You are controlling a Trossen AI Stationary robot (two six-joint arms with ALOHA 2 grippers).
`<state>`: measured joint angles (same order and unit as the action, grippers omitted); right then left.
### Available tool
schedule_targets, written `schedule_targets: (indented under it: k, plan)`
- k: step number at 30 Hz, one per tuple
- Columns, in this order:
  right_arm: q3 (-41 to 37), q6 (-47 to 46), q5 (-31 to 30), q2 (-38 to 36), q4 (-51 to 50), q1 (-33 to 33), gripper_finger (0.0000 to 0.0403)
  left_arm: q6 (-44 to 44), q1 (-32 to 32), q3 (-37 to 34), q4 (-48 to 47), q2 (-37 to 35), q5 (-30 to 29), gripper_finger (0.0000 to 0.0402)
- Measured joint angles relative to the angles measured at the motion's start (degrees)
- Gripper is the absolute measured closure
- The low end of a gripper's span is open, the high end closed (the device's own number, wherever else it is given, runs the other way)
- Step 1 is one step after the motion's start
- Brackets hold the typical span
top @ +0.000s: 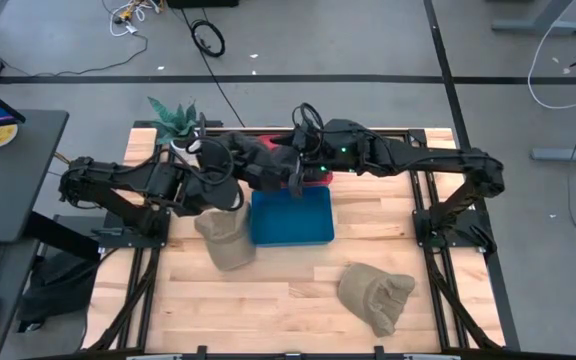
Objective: Pick & Place hat
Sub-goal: Put the black cap into the red bin
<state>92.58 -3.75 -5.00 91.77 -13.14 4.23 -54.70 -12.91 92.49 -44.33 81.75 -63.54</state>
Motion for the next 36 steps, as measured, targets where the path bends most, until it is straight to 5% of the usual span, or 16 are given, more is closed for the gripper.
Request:
schedule_targets:
  k: [19, 25, 33, 36]
  plan:
    - [0.02, 2.26, -0.06, 3.6, 5.37, 1.75, 0.0063, 2.01, 2.84, -0.02, 3.91, 0.38, 2.52, 0.0364]
    - [0.02, 5.16, -0.55, 3.6, 5.68, 1.72, 0.0159, 3.21, 2.84, -0.02, 3.85, 0.38, 3.34, 0.0362]
    - [0.0, 6.5, 0.34, 3.6, 4.73, 1.68, 0.0378, 3.92, 2.91, -0.02, 3.54, 0.27, 6.53, 0.0355]
    - [0.0, 5.5, 0.33, 3.53, 3.44, 1.67, 0.038, 5.75, 2.93, -0.02, 3.45, 0.27, 8.12, 0.0346]
